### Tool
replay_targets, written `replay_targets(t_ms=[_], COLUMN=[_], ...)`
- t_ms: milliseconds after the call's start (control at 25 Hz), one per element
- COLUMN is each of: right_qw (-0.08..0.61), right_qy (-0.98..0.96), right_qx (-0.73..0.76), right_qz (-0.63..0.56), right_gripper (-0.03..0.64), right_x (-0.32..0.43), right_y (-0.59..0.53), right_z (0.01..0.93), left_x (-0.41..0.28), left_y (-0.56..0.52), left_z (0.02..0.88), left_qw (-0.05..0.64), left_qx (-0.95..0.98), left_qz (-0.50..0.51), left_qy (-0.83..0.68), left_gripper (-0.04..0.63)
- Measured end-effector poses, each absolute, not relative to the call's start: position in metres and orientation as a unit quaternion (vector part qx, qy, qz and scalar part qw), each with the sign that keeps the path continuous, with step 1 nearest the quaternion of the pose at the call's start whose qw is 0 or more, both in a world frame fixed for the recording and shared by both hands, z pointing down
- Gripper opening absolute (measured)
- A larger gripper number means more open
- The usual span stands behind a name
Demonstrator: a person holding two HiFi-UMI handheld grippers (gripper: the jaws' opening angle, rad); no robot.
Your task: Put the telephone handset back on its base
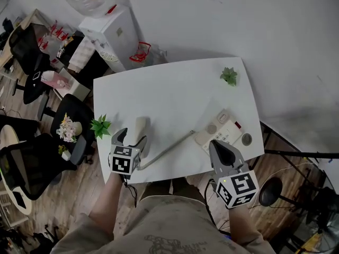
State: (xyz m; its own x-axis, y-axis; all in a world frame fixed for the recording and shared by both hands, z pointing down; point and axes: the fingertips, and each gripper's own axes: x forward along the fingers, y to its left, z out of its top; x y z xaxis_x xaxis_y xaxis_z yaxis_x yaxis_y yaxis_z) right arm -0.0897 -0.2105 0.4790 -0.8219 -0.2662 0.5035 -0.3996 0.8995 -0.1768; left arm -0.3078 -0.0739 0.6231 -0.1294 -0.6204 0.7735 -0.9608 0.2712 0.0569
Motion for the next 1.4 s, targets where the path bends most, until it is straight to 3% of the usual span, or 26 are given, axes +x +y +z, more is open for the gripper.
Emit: replay_targets(t_ms=[200, 720, 880, 1400], right_qw=[0.241, 0.247, 0.257, 0.247], right_qy=[-0.942, -0.943, -0.939, -0.938], right_qx=[0.163, 0.146, 0.149, 0.186], right_qz=[0.166, 0.170, 0.171, 0.155], right_gripper=[0.028, 0.029, 0.028, 0.029], right_x=[-0.101, -0.110, -0.107, -0.085], right_y=[-0.204, -0.195, -0.193, -0.207], right_z=[0.493, 0.510, 0.515, 0.504], left_x=[-0.308, -0.311, -0.310, -0.298], left_y=[-0.071, -0.069, -0.073, -0.080], left_z=[0.658, 0.729, 0.731, 0.706], left_qw=[0.407, 0.448, 0.451, 0.433], left_qx=[0.545, 0.525, 0.527, 0.556], left_qz=[0.220, 0.255, 0.246, 0.232], left_qy=[-0.699, -0.677, -0.677, -0.670], left_gripper=[0.331, 0.327, 0.279, 0.235])
